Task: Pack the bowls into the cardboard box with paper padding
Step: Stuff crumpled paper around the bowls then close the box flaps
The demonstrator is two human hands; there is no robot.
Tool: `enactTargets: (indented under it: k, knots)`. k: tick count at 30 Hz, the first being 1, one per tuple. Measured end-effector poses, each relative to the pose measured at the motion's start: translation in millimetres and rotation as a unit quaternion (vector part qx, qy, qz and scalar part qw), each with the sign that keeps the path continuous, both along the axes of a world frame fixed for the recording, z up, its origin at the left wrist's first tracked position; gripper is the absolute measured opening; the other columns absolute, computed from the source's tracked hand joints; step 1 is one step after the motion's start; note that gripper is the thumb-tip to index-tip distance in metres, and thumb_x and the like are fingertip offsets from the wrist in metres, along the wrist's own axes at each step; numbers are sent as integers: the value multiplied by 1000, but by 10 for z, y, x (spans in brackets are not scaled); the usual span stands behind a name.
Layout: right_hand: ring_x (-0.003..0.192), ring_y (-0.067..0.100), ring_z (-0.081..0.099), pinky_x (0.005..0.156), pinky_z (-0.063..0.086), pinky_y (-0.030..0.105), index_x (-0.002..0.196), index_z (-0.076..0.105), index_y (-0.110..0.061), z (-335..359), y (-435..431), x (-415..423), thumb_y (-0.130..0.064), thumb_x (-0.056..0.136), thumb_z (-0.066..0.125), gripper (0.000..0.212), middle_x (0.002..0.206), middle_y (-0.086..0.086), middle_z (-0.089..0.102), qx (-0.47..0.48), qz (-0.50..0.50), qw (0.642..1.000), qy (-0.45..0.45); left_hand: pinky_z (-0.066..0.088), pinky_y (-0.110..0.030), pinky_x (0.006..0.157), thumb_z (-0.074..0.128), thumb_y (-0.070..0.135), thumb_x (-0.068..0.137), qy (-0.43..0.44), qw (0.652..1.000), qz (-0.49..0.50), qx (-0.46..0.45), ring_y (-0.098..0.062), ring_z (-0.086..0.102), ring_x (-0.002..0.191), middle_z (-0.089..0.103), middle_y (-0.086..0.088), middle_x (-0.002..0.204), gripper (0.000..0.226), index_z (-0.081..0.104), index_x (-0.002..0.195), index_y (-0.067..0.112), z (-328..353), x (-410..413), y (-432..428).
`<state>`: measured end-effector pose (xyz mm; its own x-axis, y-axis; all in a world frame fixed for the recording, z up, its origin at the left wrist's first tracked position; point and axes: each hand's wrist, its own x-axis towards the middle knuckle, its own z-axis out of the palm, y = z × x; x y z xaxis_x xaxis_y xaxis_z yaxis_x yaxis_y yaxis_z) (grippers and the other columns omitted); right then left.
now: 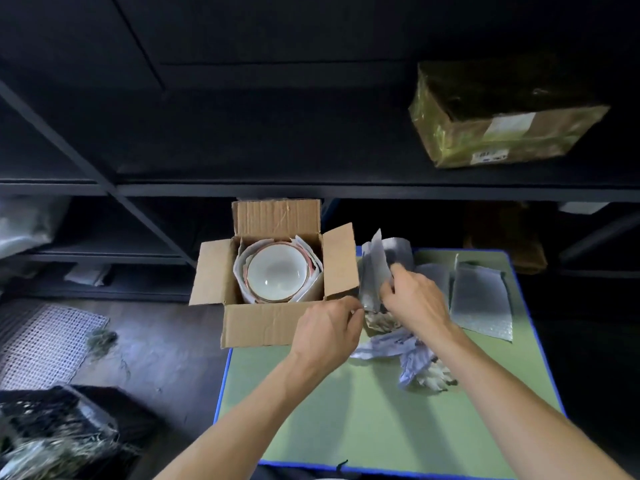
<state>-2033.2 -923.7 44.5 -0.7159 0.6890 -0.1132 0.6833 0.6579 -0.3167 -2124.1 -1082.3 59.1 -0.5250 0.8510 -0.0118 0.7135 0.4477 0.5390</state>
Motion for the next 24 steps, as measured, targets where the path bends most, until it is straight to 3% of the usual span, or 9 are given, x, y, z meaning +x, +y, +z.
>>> enactTargets:
  k: [3, 6, 10, 12, 14, 16, 19, 24]
  knots:
    - [59, 30, 49, 52, 35, 39, 76, 32, -17, 283, -40, 204, -24, 94, 45, 24, 57, 2, 45, -32, -9, 999, 33, 50, -39, 62, 44, 38, 98, -37, 999, -17, 3, -27, 58, 67, 64, 0, 69, 24, 61, 91, 21, 53, 58, 181]
    - [55, 20, 43, 55, 34, 39, 76, 32, -19, 548, -100, 426, -28, 94, 47, 25, 57, 2, 49, -95, -57, 990, 89, 49, -36, 70, 42, 44, 101, -115, 993, -10, -2, -23, 60, 73, 64, 4, 73, 29, 56, 90, 21, 189, 125, 392]
    - [55, 19, 46, 52, 34, 33, 74, 36, -22, 766, -236, 664, -27, 92, 53, 26, 59, -3, 44, -181, -95, 966, 160, 51, -38, 85, 39, 59, 96, -261, 963, 40, -46, -25, 67, 91, 70, 1, 94, 44, 49, 115, 20, 278, 217, 540]
    - [56, 15, 49, 54, 39, 32, 75, 40, -22, 836, -284, 711, -23, 92, 53, 21, 61, -9, 46, -216, -89, 957, 173, 52, -38, 81, 36, 70, 91, -316, 948, 35, -30, -17, 67, 86, 69, 3, 97, 59, 48, 121, 21, 271, 249, 560]
    - [64, 9, 63, 64, 52, 35, 84, 53, -23, 885, -311, 711, -20, 92, 54, 9, 72, -7, 64, -253, -76, 947, 185, 49, -33, 67, 36, 77, 87, -354, 935, 21, 13, -7, 64, 75, 69, 4, 96, 68, 53, 122, 21, 281, 267, 554]
    - [76, 16, 69, 73, 57, 43, 89, 60, -22, 896, -310, 688, -24, 92, 55, 5, 82, -1, 71, -261, -71, 946, 180, 46, -28, 61, 41, 71, 90, -374, 926, 19, 51, -3, 64, 71, 70, 5, 91, 61, 55, 122, 22, 323, 265, 534]
    - [73, 19, 67, 72, 57, 47, 86, 61, -21, 886, -274, 607, -31, 91, 55, 13, 79, 1, 71, -249, -59, 954, 154, 46, -23, 58, 52, 54, 95, -384, 918, 31, 94, -5, 68, 71, 73, 2, 89, 40, 56, 120, 23, 402, 221, 468]
    - [66, 17, 65, 66, 55, 43, 86, 60, -21, 874, -283, 397, -50, 89, 54, 30, 74, 1, 69, -235, -35, 963, 126, 55, -31, 74, 63, 39, 92, -300, 940, 84, 138, -9, 68, 83, 71, 8, 91, 21, 59, 108, 27, 471, 37, 253]
